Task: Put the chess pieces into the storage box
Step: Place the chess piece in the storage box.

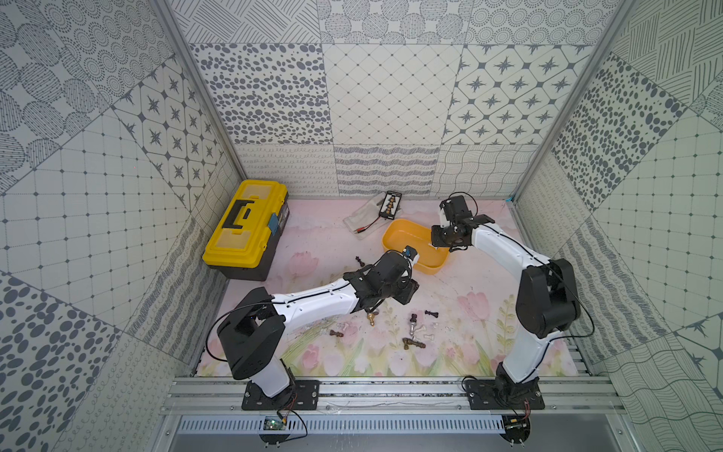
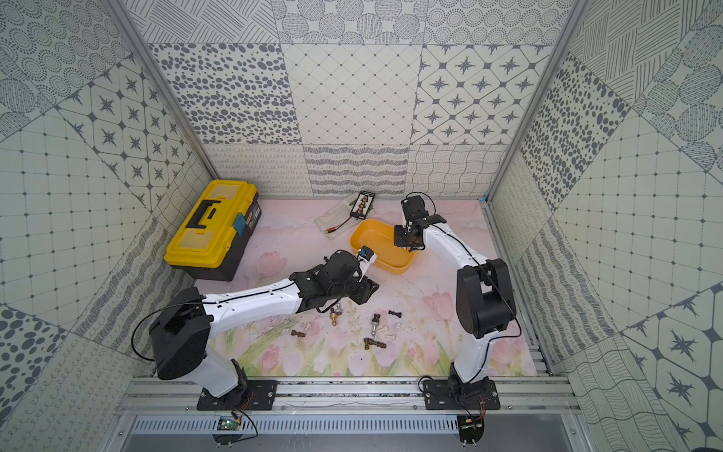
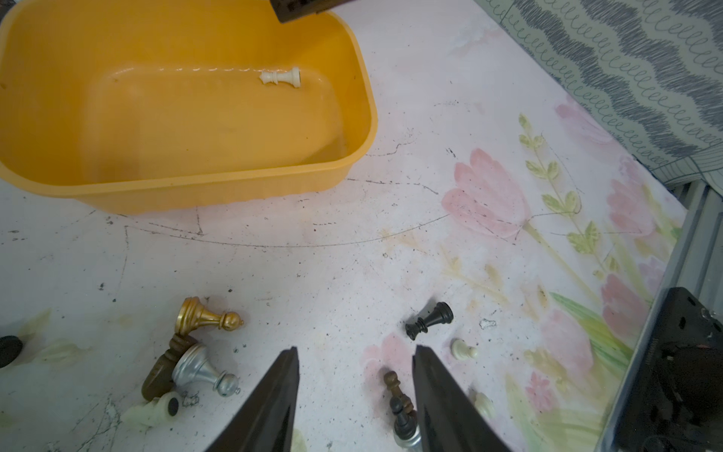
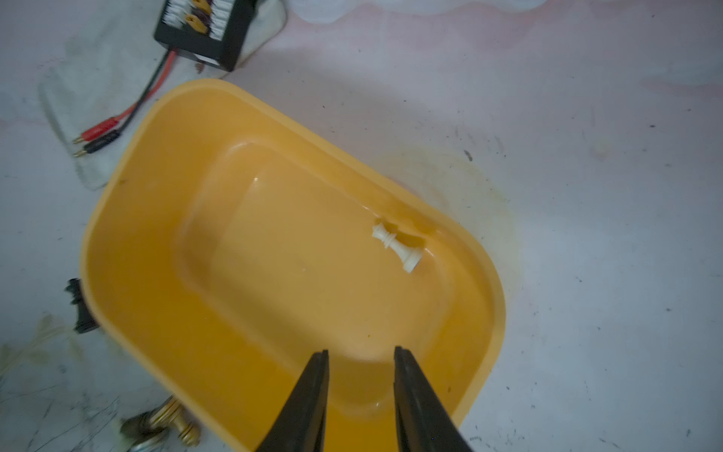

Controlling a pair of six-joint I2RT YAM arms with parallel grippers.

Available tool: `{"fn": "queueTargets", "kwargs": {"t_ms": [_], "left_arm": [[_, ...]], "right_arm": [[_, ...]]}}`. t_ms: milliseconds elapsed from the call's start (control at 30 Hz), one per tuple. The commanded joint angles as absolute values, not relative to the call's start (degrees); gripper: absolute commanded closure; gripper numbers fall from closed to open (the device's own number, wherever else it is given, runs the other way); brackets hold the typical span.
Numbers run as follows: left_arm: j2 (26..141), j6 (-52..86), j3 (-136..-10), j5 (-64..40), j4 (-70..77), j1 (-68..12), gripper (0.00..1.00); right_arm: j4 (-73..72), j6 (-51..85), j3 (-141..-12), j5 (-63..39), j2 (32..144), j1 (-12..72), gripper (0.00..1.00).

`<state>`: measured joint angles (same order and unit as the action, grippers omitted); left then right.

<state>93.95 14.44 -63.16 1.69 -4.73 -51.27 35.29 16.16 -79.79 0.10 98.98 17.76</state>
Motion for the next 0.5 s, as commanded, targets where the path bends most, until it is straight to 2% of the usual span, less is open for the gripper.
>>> {"fn": "queueTargets", "kwargs": {"t_ms": [0,267,467], "left_arm": [[97.54,11.14,-66.99,-5.74,-11.31,-51.74,0.48],[105.61,8.72,-73.21,-8.43,-18.71,-53.01,0.51],[110.27,-3.84,-77.7,-10.1,-20.81,-55.79,0.51]], "right_arm": [[31.84,19.31,-72.65,-2.46,89.87,18.08,0.65],[31.38,20.23,-54.11,-4.69,70.12,17.93,0.65],[29.55,21.86,-46.46,-2.97,57.73,16.97,0.65]]}}
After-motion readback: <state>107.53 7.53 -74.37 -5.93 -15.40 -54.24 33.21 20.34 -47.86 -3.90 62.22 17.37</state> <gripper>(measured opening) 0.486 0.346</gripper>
